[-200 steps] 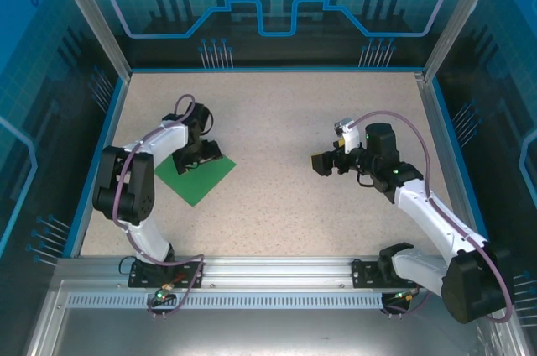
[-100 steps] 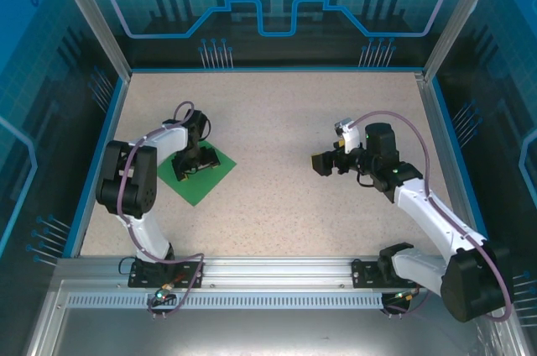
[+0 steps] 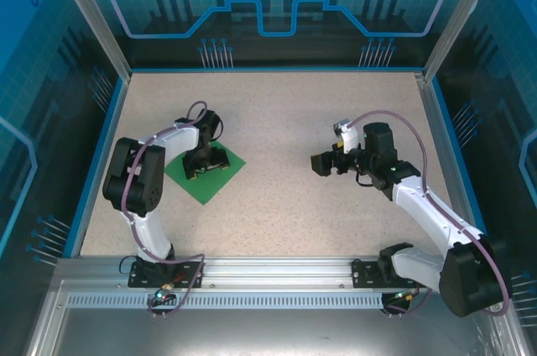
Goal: Fold a paper plane with a square sheet of paper (pick it up from the middle)
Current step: Move the square sheet of paper to the center of the table.
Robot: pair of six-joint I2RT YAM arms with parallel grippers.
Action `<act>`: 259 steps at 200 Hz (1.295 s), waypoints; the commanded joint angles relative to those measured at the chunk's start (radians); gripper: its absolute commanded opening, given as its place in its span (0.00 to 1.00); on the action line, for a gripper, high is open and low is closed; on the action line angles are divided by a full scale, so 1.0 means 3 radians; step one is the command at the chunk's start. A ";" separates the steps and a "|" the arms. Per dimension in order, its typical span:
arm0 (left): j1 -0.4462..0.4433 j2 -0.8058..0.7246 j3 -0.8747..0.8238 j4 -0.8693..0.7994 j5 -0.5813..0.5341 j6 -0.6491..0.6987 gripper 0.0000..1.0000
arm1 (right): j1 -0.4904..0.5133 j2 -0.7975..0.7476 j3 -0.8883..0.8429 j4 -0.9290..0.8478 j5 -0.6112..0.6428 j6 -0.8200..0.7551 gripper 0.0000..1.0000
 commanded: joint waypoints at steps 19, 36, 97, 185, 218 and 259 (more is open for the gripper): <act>-0.0315 0.0214 0.0086 -0.0060 0.0211 -0.0153 0.89 | -0.0110 -0.0056 0.0038 0.0031 -0.0086 0.0011 0.99; -0.0484 0.0259 0.0136 -0.0061 0.0229 -0.0228 0.89 | -0.0142 -0.0064 0.0007 0.0038 -0.0106 0.0021 0.99; -0.1136 0.0623 0.0698 -0.0155 0.0368 -0.0465 0.89 | -0.0199 -0.0148 -0.0103 -0.0073 -0.0221 0.0135 0.99; -0.1668 0.1080 0.1538 -0.0303 0.0563 -0.0564 0.89 | -0.0186 -0.0609 -0.0323 -0.0488 -0.0235 0.0277 0.99; -0.1650 0.0878 0.1575 -0.0527 0.0274 -0.0417 0.90 | -0.0148 -0.0705 -0.0313 -0.0570 -0.0220 0.0293 0.99; -0.1450 0.0275 0.1300 -0.0682 -0.0032 -0.0202 0.93 | 0.0177 -0.0534 -0.0167 -0.0624 0.0001 0.0282 0.99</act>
